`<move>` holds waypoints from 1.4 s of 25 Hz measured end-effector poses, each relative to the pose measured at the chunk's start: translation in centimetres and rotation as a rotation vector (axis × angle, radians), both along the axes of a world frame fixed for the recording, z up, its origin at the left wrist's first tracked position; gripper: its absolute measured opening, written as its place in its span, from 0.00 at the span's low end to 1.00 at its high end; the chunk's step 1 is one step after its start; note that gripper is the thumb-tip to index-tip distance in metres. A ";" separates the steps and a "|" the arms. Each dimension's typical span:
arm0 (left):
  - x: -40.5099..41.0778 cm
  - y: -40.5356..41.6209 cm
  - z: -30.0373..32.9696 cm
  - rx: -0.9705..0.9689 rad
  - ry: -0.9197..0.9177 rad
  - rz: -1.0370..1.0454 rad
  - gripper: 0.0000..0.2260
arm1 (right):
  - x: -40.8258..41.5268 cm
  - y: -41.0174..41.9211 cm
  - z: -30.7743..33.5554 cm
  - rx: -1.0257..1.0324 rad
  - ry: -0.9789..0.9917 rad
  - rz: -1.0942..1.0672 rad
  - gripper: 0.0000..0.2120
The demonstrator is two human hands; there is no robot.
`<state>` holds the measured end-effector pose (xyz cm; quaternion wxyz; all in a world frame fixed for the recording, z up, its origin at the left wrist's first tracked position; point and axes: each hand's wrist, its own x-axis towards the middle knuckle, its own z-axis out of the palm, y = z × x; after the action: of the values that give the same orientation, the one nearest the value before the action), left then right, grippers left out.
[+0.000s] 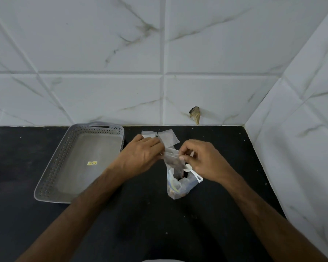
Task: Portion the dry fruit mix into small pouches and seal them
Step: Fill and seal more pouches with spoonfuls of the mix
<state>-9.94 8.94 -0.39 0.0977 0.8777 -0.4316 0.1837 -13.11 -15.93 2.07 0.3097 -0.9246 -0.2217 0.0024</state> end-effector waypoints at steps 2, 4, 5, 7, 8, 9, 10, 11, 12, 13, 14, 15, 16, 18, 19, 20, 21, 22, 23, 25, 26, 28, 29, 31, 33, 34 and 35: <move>-0.3 0.1 0.1 -0.162 0.224 0.011 0.06 | 0.0 -0.1 0.2 0.112 0.149 -0.015 0.04; -0.7 -0.1 -0.3 -0.352 0.476 0.026 0.09 | -0.3 0.0 0.1 0.190 0.189 -0.050 0.04; -0.9 -0.3 -0.5 -0.456 0.577 0.058 0.09 | -0.4 0.1 0.2 0.239 0.206 -0.064 0.04; -1.4 -0.7 -0.8 -0.659 0.705 0.129 0.12 | -0.3 0.2 0.4 0.339 0.225 -0.082 0.04; -1.6 -0.9 -0.8 -0.735 0.729 0.153 0.14 | -0.3 0.3 0.4 0.363 0.216 -0.097 0.05; -1.7 -1.0 -0.8 -0.777 0.723 0.170 0.16 | -0.2 0.3 0.4 0.368 0.192 -0.111 0.05; -1.7 -1.1 -0.8 -0.787 0.694 0.182 0.17 | -0.1 0.4 0.3 0.357 0.158 -0.122 0.05; -1.7 -1.1 -0.8 -0.780 0.656 0.197 0.17 | -0.1 0.5 0.3 0.330 0.109 -0.127 0.05; -1.6 -1.1 -0.8 -0.790 0.632 0.214 0.17 | -0.2 0.7 0.3 0.307 0.062 -0.132 0.05; -1.5 -1.2 -0.8 -0.825 0.645 0.230 0.17 | -0.2 0.9 0.3 0.306 0.034 -0.147 0.06; -1.5 -1.4 -0.8 -0.896 0.700 0.234 0.16 | -0.3 1.2 0.4 0.344 0.039 -0.171 0.08; -1.5 -1.7 -0.7 -0.989 0.778 0.220 0.15 | -0.4 1.4 0.4 0.408 0.077 -0.198 0.10; -1.6 -2.0 -0.7 -1.077 0.847 0.190 0.14 | -0.4 1.6 0.6 0.478 0.142 -0.217 0.12; -1.8 -2.3 -0.8 -1.176 0.889 0.146 0.13 | -0.3 2.2 0.6 0.565 0.265 -0.213 0.08; -2.0 -2.5 -1.0 -1.191 0.888 0.139 0.13 | -0.2 2.2 0.5 0.566 0.275 -0.205 0.04; -2.3 -2.8 -0.9 -1.205 0.888 0.135 0.12 | -0.1 2.3 0.4 0.568 0.268 -0.205 0.01; -2.5 -3.0 -0.9 -1.226 0.895 0.145 0.12 | 0.0 2.3 0.3 0.576 0.253 -0.217 0.02; -2.8 -3.3 -0.8 -1.250 0.927 0.154 0.13 | 0.0 2.4 0.3 0.600 0.251 -0.234 0.03; -3.2 -3.7 -0.7 -1.266 0.985 0.161 0.15 | -0.1 2.4 0.3 0.620 0.252 -0.243 0.03; -4.0 -4.5 -0.5 -1.260 1.128 0.121 0.15 | -0.2 2.5 0.5 0.632 0.236 -0.236 0.03; -4.3 -4.7 -0.5 -1.245 1.170 0.099 0.15 | -0.2 2.6 0.5 0.622 0.223 -0.229 0.03; -4.3 -4.8 -0.5 -1.211 1.189 0.084 0.14 | -0.1 2.4 0.6 0.586 0.185 -0.223 0.02; -4.1 -4.7 -0.5 -1.179 1.179 0.080 0.14 | -0.1 2.3 0.6 0.571 0.173 -0.224 0.02; -3.4 -4.4 -0.3 -1.084 1.154 0.056 0.14 | -0.1 2.0 0.7 0.555 0.166 -0.232 0.02; -2.8 -4.1 -0.4 -1.030 1.178 0.023 0.12 | -0.2 1.8 0.6 0.571 0.176 -0.250 0.02; -2.7 -3.9 -0.7 -1.026 1.192 0.011 0.10 | -0.2 1.7 0.6 0.579 0.177 -0.261 0.03; -2.8 -3.7 -1.0 -1.035 1.201 0.010 0.10 | -0.2 1.6 0.5 0.586 0.174 -0.265 0.03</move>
<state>-12.76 5.26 -1.40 0.7088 0.6717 -0.1607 -0.1432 -13.29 -14.35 2.60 0.5777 -0.8135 -0.0635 -0.0228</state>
